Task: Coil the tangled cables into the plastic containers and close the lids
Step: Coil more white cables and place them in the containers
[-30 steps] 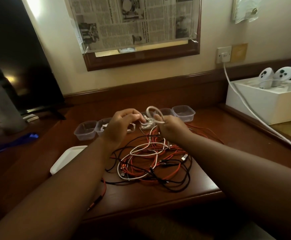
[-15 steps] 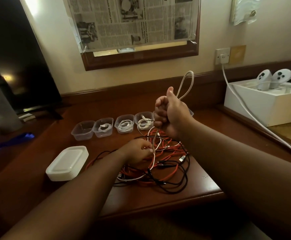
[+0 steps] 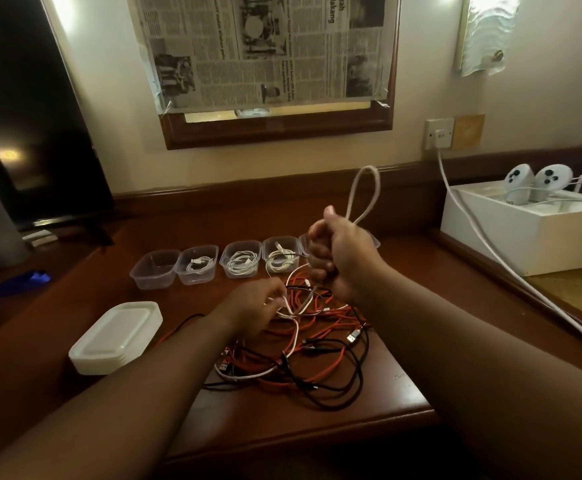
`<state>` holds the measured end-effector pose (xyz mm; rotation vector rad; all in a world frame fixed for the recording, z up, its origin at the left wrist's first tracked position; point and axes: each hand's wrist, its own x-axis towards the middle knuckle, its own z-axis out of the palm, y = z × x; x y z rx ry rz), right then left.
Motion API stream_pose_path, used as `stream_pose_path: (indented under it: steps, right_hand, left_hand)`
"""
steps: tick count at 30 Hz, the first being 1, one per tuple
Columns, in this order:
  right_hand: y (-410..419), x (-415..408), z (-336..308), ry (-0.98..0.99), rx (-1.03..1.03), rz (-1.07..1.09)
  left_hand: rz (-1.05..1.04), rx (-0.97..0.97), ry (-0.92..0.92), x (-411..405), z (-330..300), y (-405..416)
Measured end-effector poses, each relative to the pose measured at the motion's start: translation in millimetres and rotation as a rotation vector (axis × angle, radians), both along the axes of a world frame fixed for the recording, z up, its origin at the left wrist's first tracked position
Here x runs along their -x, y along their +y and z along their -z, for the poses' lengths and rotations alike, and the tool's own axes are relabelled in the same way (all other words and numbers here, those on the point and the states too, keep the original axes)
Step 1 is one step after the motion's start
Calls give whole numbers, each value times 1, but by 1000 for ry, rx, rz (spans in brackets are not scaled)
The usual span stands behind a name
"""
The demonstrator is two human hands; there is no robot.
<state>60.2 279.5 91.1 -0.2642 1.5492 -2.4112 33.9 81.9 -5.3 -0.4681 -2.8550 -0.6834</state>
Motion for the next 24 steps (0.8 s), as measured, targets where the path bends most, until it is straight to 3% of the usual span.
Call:
stream_pose_path:
  steps: [3,6,10,13,16,18,20,24]
  right_hand:
    - [-6,5,7,35,-375,71]
    - [-11,8,17,230,-678,101]
    - [-10,3,25,359,-858,40]
    - [-11,4,25,361,-816,-42]
    - [-14,1,23,384,-756,-151]
    - [-16,0,23,411,-760,-169]
    - [-20,1,23,430,-767,-150]
    - [-22,0,19,331,-592,4]
  left_hand:
    - [-189,-164,161,1,-11,-2]
    - [-320,-360,275,1,-30,-3]
    - [-288,-594,197,-3,-58,4]
    - [-195,-925,11,-15,-82,22]
    - [-231,-1148,-298,-27,-104,38]
    - [-248,-1264,-406,-29,-111,42]
    - [-221,-1255,-413,-30,-113,42]
    - [-245,-1146,-164,-31,-104,40]
